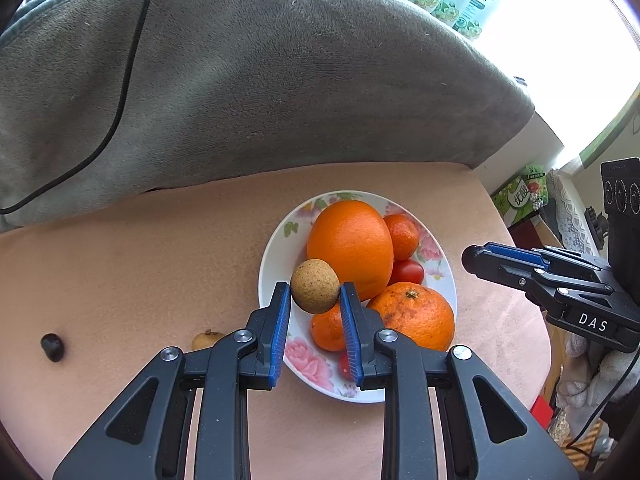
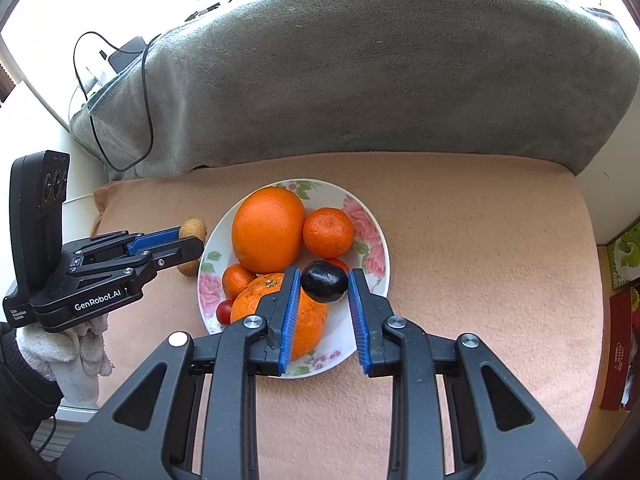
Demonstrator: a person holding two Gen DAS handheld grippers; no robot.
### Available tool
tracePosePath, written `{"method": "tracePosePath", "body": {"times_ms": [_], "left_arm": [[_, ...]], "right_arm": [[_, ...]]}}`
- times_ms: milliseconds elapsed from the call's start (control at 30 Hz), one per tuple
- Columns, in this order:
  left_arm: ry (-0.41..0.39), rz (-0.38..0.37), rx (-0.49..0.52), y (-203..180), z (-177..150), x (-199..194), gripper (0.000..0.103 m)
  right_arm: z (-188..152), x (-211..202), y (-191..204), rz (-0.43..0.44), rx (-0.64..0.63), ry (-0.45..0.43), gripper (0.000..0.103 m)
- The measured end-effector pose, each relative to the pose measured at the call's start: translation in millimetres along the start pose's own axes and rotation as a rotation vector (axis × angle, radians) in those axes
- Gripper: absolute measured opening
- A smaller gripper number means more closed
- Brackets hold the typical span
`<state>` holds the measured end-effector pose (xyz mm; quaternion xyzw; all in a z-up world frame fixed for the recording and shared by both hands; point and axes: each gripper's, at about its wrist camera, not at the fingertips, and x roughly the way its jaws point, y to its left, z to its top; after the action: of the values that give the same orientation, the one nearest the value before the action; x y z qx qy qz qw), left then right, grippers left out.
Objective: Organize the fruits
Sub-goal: 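Open the right gripper to drop the plum while the left gripper releases the longan onto the plate, then move the left gripper to the second dark plum while the right gripper approaches the last longan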
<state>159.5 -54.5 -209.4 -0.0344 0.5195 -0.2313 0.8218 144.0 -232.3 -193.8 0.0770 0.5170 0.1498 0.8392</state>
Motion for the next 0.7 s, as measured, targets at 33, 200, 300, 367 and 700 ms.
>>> {"method": "tracePosePath", "body": {"times_ms": [33, 200, 300, 367, 700], "left_arm": [[0.001, 0.001, 0.0, -0.4, 0.1, 0.1, 0.024], [-0.002, 0.0, 0.004, -3.0, 0.7, -1.0, 0.03], [-0.003, 0.002, 0.007, -5.1, 1.0, -1.6, 0.037], [-0.008, 0.005, 0.009, -6.0, 0.9, -2.9, 0.045], [-0.022, 0.044, 0.007, -8.0, -1.0, -8.6, 0.067]], "right_arm": [[0.5, 0.3, 0.1, 0.0, 0.001, 0.001, 0.026], [0.3, -4.1, 0.7, -0.009, 0.005, -0.021, 0.048], [1.6, -5.4, 0.2, -0.009, 0.008, -0.023, 0.05], [1.8, -6.2, 0.8, -0.015, 0.006, -0.026, 0.057], [4.0, -8.2, 5.9, -0.029, 0.006, -0.038, 0.08]]}}
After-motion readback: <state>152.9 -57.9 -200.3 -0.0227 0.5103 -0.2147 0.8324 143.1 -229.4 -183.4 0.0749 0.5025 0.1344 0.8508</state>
